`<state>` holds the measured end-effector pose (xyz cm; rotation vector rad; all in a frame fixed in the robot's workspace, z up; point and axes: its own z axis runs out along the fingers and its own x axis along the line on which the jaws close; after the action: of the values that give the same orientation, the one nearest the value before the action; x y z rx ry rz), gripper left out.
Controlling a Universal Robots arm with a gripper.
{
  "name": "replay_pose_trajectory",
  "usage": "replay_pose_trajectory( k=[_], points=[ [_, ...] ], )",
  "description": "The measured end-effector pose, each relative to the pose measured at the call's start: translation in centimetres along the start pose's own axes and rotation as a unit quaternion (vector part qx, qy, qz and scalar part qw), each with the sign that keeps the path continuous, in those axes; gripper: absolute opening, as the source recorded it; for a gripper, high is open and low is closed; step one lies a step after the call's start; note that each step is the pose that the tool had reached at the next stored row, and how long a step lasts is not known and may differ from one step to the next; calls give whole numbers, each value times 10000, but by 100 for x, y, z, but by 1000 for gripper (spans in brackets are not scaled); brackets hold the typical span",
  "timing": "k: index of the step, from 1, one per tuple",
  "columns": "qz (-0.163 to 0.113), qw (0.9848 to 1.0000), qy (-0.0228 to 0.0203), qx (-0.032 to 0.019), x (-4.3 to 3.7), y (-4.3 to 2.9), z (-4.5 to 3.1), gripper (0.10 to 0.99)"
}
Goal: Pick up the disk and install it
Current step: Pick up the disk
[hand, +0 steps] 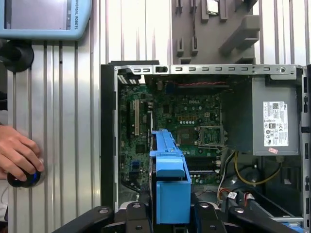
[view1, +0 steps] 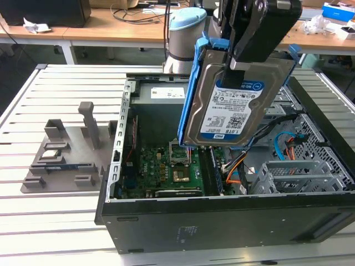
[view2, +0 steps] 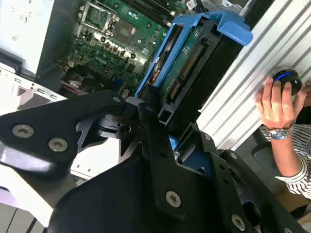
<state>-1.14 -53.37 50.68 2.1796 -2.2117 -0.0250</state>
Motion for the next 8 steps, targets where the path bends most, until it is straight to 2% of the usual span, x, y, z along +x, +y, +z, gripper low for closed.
replay_pose_trajectory(
  k=[3, 5, 8],
  points=[
    [0, 10000, 0, 0, 154, -3, 23, 369],
    [0, 10000, -1, 0, 219, -8, 35, 369],
    [-1, 10000, -31, 0, 233, -40, 37, 369]
  ],
)
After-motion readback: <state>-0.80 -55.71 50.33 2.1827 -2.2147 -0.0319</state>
